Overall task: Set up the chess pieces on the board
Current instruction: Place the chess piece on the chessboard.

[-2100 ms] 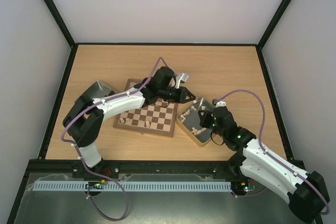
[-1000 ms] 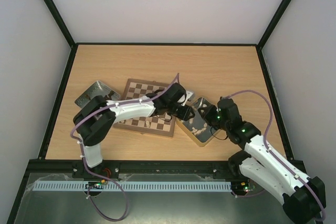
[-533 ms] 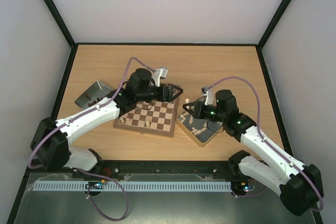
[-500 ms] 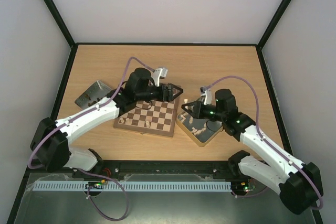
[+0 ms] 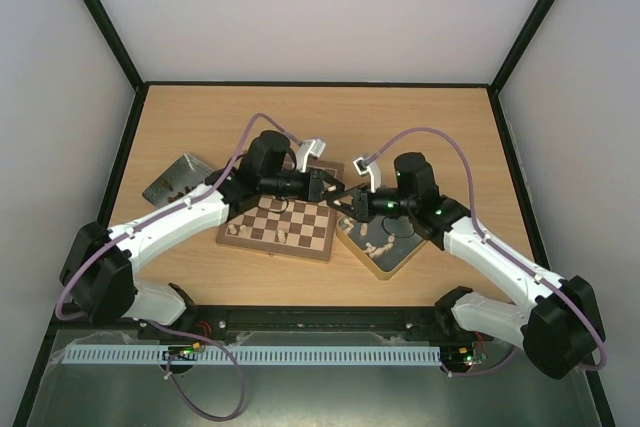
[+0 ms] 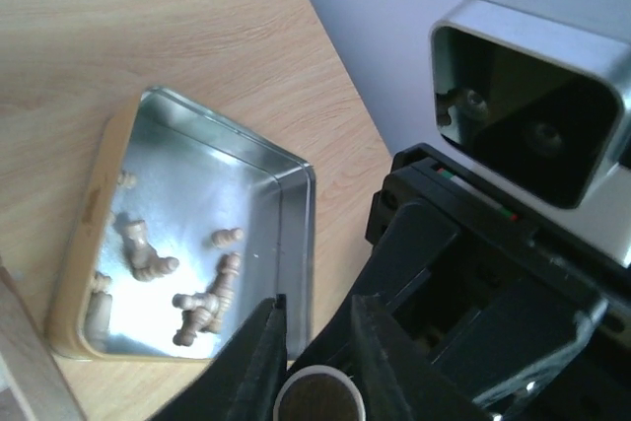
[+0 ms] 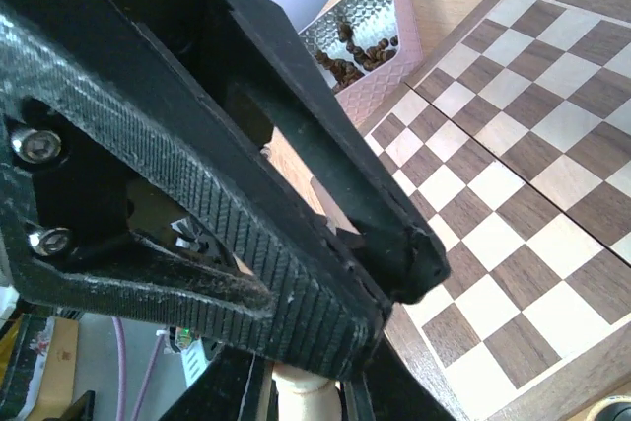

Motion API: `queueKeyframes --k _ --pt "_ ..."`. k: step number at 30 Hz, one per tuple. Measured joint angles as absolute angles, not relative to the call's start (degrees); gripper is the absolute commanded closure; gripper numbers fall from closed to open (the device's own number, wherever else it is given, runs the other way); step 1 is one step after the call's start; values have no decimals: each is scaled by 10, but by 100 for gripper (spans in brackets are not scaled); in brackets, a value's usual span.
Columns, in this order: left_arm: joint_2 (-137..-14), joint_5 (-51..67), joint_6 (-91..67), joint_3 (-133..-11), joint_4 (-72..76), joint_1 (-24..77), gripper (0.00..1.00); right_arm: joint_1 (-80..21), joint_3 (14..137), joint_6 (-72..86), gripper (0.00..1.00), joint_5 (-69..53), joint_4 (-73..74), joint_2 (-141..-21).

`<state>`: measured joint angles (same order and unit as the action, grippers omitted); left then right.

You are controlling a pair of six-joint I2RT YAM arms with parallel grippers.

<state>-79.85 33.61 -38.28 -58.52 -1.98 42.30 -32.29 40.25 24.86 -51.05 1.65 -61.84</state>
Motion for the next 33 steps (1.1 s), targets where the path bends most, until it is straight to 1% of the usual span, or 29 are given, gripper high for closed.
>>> queueKeyframes --k 1,2,4,5,7,9,10,12,15,19,22,25,28,30,33 --pt "-799 335 -385 -585 -21 423 92 -323 403 246 98 -511 17 -620" --pt "-799 334 -385 -584 -21 423 97 -323 403 244 98 -510 16 -622" --pt "-798 332 -395 -583 -21 423 98 -323 404 244 98 -509 15 -624" --pt "-797 330 -401 -581 -16 423 98 -323 405 244 93 -505 13 -624" --pt "-791 328 -409 -575 -8 423 97 -325 406 249 78 -500 8 -624" --pt "-782 322 -418 -568 -2 423 98 -329 406 265 60 -493 2 -624" --pt "-777 319 -423 -565 0 423 97 -330 406 273 54 -488 -1 -623" --pt "-767 306 -440 -565 3 420 97 -330 406 296 44 -480 -12 -618" --pt "-753 285 -488 -562 19 411 96 -330 399 338 37 -461 -44 -591" --pt "-738 252 -575 -545 61 397 96 -331 355 423 36 -397 -127 -518" --pt "-735 231 -639 -536 94 392 97 -331 317 504 39 -345 -202 -497" --pt "-735 219 -695 -532 130 390 97 -334 308 569 42 -307 -254 -522" --pt "-735 212 -745 -526 166 389 97 -341 315 613 43 -298 -303 -568" --pt "-735 209 -777 -516 190 387 97 -346 318 639 47 -301 -338 -592" --pt "-735 205 -814 -498 217 385 97 -350 320 679 56 -308 -387 -614"
